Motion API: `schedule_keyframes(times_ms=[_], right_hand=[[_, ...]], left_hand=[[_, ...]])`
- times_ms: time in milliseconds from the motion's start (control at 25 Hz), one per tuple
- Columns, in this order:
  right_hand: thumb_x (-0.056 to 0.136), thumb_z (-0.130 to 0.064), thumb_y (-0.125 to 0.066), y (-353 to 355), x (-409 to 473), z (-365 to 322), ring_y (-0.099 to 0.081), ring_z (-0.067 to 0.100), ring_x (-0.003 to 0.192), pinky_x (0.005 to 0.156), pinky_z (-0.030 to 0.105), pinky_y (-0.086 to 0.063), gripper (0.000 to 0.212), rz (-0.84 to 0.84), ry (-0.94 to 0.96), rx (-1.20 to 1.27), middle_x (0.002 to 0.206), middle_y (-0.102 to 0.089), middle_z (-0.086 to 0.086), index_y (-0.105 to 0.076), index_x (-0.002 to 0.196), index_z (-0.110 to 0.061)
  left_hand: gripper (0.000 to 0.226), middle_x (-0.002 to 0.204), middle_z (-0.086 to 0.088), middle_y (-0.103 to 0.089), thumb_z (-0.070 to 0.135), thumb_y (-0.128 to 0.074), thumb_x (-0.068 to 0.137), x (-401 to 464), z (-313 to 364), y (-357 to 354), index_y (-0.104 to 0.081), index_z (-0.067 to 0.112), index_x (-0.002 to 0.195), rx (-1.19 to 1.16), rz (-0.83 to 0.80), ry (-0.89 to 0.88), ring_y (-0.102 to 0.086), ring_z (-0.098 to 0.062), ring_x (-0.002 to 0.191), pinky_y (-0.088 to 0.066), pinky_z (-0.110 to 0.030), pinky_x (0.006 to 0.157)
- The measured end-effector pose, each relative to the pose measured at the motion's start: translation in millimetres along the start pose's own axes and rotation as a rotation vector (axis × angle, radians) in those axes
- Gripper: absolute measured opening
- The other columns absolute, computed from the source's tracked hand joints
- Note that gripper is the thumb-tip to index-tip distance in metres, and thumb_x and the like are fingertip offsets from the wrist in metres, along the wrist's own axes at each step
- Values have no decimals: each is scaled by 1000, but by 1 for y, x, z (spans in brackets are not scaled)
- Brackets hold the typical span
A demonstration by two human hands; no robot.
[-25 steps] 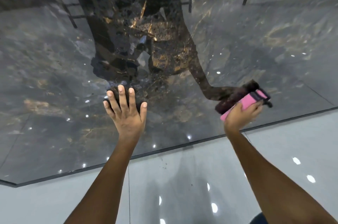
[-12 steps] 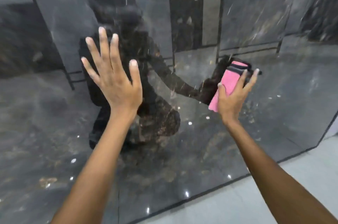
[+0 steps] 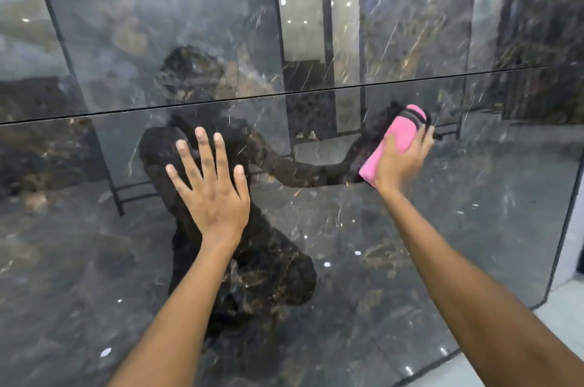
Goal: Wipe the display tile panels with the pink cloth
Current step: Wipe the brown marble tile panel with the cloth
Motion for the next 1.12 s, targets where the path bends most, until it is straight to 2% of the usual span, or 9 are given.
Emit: schedule_keyframes(times_ms=[80,160,240,480,600,760,840,1040,1120], right_hand=[[83,-19,-62,-35,-34,-42,-18,31,147,119,49,-20,76,-257,210,-31,160,-19,10,-30,151,-9],[80,-16,-68,-56,-122,-58,-20,34,146,117,53,-23,78,-736,978,-166,158,-24,14,-33,148,-6],[78,-19,-72,-39,-144,-43,-18,29,147,119,48,-21,79,-881,1457,-347,156,-29,11,-36,147,-8],[86,-16,-58,-2,70,-84,-21,24,146,120,31,-14,69,1,120,-43,157,-24,6,-33,149,-8],[82,-3,-59,-47,5,-125,-16,27,147,121,35,-12,72,-252,618,-76,157,-26,11,-34,149,-6],[71,-6,-50,-34,-145,-33,-15,23,148,121,40,-13,75,-867,1534,-417,154,-33,5,-38,145,-12],[68,0,-46,-20,-134,-17,-16,22,147,117,48,-23,81,-967,1715,-518,153,-32,0,-32,146,-19],[76,-2,-52,-30,11,-103,-13,31,147,118,56,-17,81,-338,687,-276,159,-22,8,-28,151,-17],[76,-6,-49,-41,-17,-107,-11,30,148,121,45,-11,78,-336,667,-251,160,-21,10,-28,151,-15]], left_hand=[[62,163,-9,-12,37,-29,103,0,1,0,-4,18,157,-27,-3,-8,-3,-35,148,3,-54,118],[62,163,-9,-13,36,-30,103,-1,-1,2,-4,19,156,-42,-3,-13,-5,-36,148,-6,-58,117],[62,163,-8,-12,36,-29,103,-2,-1,4,-4,19,157,-53,-5,-11,-4,-35,148,-7,-59,117],[61,163,-4,2,37,-26,103,-2,-1,0,-5,17,157,-19,21,-22,10,-30,150,7,-53,118],[60,163,-1,9,36,-23,104,-2,-2,-1,-3,18,157,-17,39,-35,14,-27,150,8,-53,118],[59,164,-3,3,33,-24,104,0,0,2,-2,18,157,-59,38,-32,10,-30,150,7,-53,118],[60,164,-5,-3,32,-26,104,-1,2,3,-2,17,157,-59,36,-30,2,-35,149,8,-53,118],[59,163,-7,-7,33,-26,104,-3,1,3,-5,16,156,-79,34,-35,-4,-36,148,8,-53,118],[58,162,-8,-7,33,-26,104,1,1,4,-6,16,156,-83,32,-36,-4,-36,148,6,-54,118]])
Point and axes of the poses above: each hand's wrist, its own x-axis towards the middle knuckle, its own y-axis out of the back of the hand, z = x × y, the point moved 6 cm from there along x, towards the middle knuckle
